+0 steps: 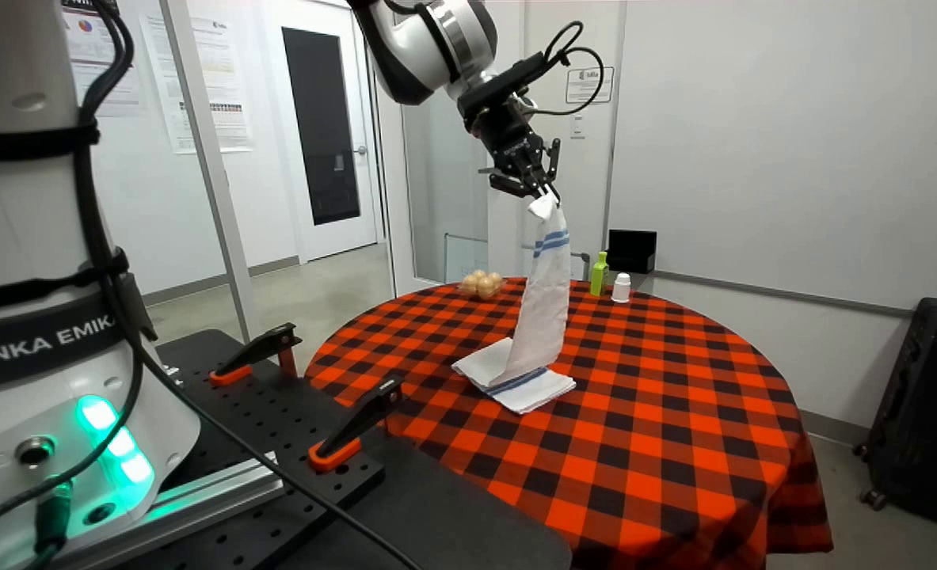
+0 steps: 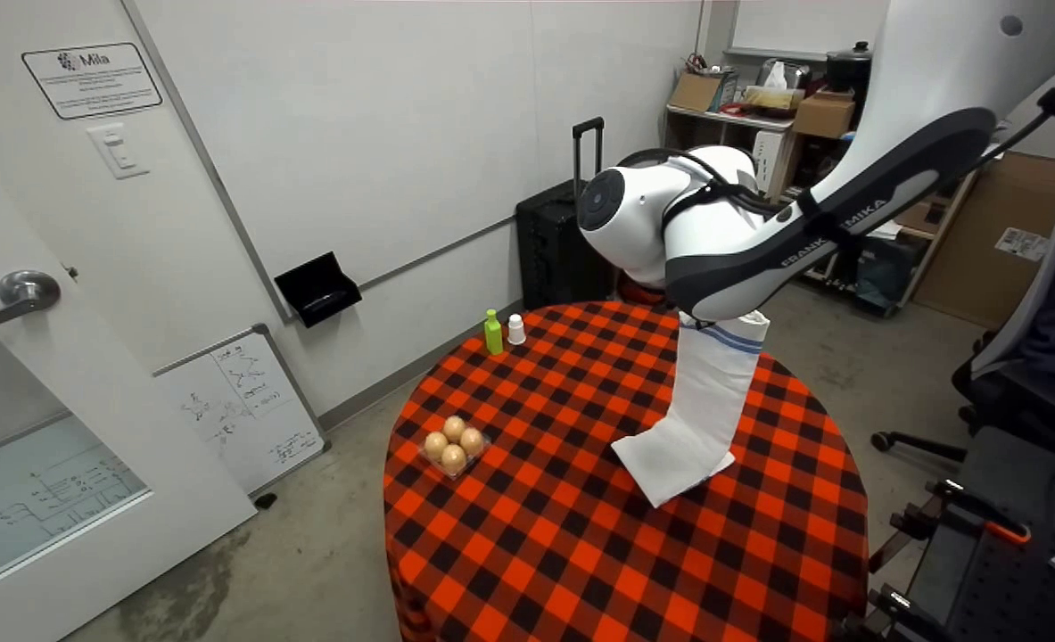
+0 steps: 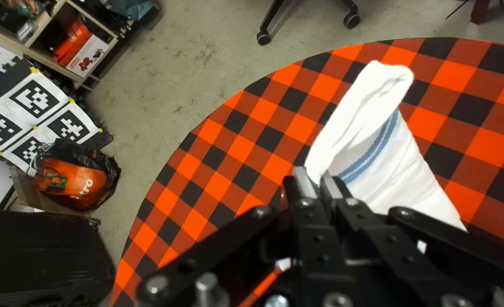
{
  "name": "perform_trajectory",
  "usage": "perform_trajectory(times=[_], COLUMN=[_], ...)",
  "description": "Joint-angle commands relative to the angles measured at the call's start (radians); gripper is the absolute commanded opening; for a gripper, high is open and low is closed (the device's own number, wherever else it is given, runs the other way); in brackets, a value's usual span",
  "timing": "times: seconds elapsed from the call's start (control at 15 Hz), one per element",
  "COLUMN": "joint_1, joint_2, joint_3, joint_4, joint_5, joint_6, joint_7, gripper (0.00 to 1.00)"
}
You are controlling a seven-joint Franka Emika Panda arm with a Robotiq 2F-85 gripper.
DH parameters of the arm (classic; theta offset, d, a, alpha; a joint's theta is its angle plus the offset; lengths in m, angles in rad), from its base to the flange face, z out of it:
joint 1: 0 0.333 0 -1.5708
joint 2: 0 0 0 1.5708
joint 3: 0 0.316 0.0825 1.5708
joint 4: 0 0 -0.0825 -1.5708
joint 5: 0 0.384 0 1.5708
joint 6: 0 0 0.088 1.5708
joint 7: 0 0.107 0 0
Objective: Fold the towel on the table
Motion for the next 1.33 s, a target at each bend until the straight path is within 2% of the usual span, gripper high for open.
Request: perform_trajectory(times=[0.0, 0.4, 0.67, 1.0, 1.07, 1.13, 1.27], joint_1=[-0.017, -0.054, -0.081, -0.086, -0.080, -0.069, -0.067], joint_2=[0.078, 0.162, 0.225, 0.301, 0.296, 0.260, 0.275], joint_3=[-0.017, -0.016, 0.014, 0.030, 0.032, 0.041, 0.059], joint_4=[0.079, 0.184, 0.244, 0.327, 0.303, 0.202, 0.192], joint_5=[-0.017, 0.039, 0.173, 0.359, 0.385, 0.403, 0.453], joint_6=[0.019, 0.052, 0.092, 0.078, 0.091, 0.138, 0.150], joint_7=[-0.051, -0.132, -0.241, -0.357, -0.357, -0.323, -0.331], gripper=[0.01, 0.01, 0.01, 0.01, 0.01, 0.01, 0.01])
